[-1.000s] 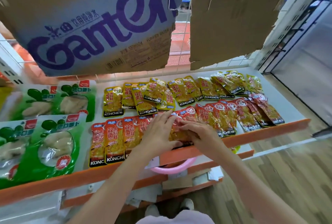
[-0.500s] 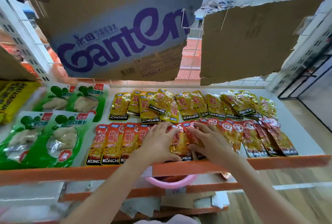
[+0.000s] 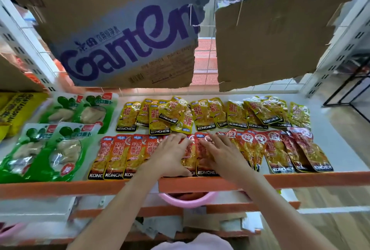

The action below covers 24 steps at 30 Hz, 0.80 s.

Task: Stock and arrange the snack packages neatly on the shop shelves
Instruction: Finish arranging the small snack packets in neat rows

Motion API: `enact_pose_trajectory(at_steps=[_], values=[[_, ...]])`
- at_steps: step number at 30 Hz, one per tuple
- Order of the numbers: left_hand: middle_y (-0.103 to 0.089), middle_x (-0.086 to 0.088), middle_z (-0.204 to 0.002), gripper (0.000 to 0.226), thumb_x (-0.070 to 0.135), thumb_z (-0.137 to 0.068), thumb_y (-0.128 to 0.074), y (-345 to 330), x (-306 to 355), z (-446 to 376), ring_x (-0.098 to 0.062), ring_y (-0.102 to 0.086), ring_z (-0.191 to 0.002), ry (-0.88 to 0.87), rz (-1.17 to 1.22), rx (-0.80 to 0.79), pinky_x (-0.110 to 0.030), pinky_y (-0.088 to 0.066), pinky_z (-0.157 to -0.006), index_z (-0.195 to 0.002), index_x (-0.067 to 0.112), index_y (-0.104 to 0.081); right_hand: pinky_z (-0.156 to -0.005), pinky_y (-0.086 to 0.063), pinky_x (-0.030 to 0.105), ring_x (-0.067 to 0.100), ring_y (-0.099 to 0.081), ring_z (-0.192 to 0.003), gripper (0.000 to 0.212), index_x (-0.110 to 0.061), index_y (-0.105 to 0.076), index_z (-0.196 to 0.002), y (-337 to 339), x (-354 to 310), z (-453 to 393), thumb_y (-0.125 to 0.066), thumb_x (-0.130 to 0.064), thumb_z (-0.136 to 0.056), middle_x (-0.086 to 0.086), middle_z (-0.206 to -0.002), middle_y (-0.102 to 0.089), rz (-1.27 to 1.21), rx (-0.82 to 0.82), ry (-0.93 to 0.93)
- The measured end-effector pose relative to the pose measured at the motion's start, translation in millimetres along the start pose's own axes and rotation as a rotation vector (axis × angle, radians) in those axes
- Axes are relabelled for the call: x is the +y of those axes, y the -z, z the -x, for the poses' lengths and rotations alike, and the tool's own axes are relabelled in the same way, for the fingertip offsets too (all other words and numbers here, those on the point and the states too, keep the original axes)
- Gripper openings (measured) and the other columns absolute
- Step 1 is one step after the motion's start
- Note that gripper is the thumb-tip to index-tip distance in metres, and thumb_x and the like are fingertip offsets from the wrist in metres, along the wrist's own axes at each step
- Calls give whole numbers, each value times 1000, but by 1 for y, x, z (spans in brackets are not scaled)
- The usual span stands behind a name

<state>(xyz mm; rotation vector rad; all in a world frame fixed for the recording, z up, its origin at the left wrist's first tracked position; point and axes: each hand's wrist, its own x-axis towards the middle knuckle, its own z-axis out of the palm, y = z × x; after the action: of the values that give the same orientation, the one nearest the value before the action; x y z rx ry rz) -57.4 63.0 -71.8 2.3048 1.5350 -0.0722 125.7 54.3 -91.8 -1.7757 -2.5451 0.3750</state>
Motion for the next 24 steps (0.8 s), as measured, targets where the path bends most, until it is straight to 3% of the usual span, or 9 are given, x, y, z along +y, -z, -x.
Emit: enact_pose_trajectory(at_steps=[4,7,9,12,16,20,24], values=[[-16,5,-153,85,52,-78,-65,-2,13,-3,-14,-11,-141,-17,106,49,-35,-16,-116,-145,20,-23,-110,-24,39,20,-19,-137,59,-26,-22,-147,0,0,11,-43,-42,-95,-6,-156,-15,-18,-15,66],[-3,10,-157,91,46,-80,-67,-10,26,-6,-10,-2,-144,-55,155,43,-36,-12,-118,-149,23,-13,-104,-35,35,22,-41,-126,38,-21,-51,-133,13,12,23,-45,-22,-95,-4,-145,-42,-162,-18,136],[1,12,-157,93,44,-80,-68,-16,31,-8,-9,2,-144,-69,133,19,-39,-12,-118,-150,25,-11,-100,-38,30,18,-47,-122,32,-18,-61,-122,22,24,29,-47,-13,-93,-4,-133,-54,-217,49,114],[-1,13,-157,90,45,-79,-69,-19,32,-10,-10,1,-144,-62,115,29,-40,-12,-118,-149,29,-15,-104,-30,32,20,-29,-131,37,-21,-52,-130,23,40,32,-52,-22,-93,-2,-144,-38,-155,133,-41],[-7,12,-156,91,46,-76,-71,-16,32,-11,-12,-3,-143,-69,61,15,-38,-12,-118,-148,33,-16,-111,-19,36,22,-10,-137,59,-27,-35,-139,9,34,31,-55,-47,-87,0,-154,-14,-74,54,-113],[-13,10,-155,91,46,-76,-71,-12,33,-14,-13,-6,-142,-75,15,12,-38,-12,-116,-148,32,-17,-112,-18,39,24,-10,-137,72,-28,-29,-142,7,29,29,-54,-59,-82,0,-154,-12,-45,38,-103],[-14,9,-154,89,46,-77,-69,-14,32,-13,-13,-7,-141,-88,10,8,-38,-13,-116,-148,31,-17,-110,-26,39,21,-16,-134,59,-32,-38,-138,12,30,34,-54,-54,-85,-5,-149,-19,-126,-3,12]])
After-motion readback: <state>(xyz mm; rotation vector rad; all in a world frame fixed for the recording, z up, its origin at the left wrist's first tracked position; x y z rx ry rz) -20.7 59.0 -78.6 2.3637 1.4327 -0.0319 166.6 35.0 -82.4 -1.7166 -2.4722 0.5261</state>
